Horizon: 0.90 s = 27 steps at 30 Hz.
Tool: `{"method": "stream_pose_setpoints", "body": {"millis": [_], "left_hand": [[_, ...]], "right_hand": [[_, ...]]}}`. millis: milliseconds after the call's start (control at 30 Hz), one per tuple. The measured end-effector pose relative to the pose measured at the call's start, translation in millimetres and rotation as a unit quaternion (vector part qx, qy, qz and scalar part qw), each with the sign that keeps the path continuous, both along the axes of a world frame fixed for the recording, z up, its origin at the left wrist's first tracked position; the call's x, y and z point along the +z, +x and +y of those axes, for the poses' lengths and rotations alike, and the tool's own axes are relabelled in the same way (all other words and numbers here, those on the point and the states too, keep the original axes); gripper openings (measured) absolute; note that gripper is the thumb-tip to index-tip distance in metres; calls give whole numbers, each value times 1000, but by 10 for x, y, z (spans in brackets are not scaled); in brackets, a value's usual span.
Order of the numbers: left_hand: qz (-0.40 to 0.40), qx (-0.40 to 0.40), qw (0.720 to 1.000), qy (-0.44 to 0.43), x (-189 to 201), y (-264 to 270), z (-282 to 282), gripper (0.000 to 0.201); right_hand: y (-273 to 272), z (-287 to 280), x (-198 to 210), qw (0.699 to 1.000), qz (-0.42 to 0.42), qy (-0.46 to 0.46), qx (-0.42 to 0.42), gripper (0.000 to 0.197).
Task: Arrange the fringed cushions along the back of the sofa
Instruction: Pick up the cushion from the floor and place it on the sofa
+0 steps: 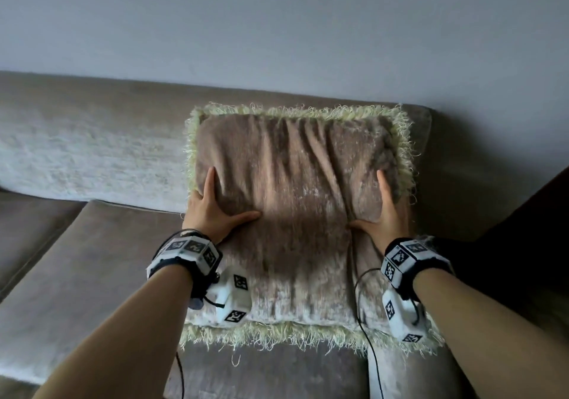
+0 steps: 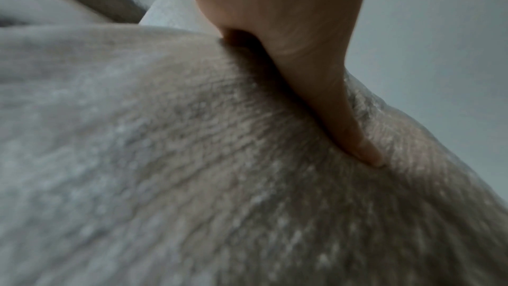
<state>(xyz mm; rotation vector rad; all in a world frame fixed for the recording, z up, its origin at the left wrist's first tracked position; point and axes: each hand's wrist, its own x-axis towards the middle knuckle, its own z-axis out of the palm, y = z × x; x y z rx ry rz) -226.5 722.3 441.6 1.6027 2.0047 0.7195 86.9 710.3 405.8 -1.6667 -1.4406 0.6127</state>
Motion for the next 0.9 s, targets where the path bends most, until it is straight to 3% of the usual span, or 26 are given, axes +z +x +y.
{"method": "stream_pose_setpoints", "body": {"millis": [267,500,600,667,733,800,900], "left_hand": [[-15,-20,1000,4,-570,116,1075,130],[-5,-52,998,-18,-904,256,1574,128],[-4,-61,998,-22,-1134,270,1686,131],[16,-63,998,-20,-1431,245,1689,132],[75,-73,994,-36,-1759,209,1630,129],[123,-75,987,-70,-1959,219,1595,124],[119,-55,991,-17,-2059,308,1684,119]], "right_hand": [[31,836,-432,996,-56,-18,-69,108],[76,1141,-598,982,-137,-62,-116,100],[155,1257,-846,982,-137,-45,-125,107],[249,1309,-1144,982,-129,-82,-108,116],[340,1308,-1439,971,-136,-179,-78,119],[347,1280,-1615,948,-159,-263,-86,102],[228,1268,-1697,951,-152,-218,-162,78]]}}
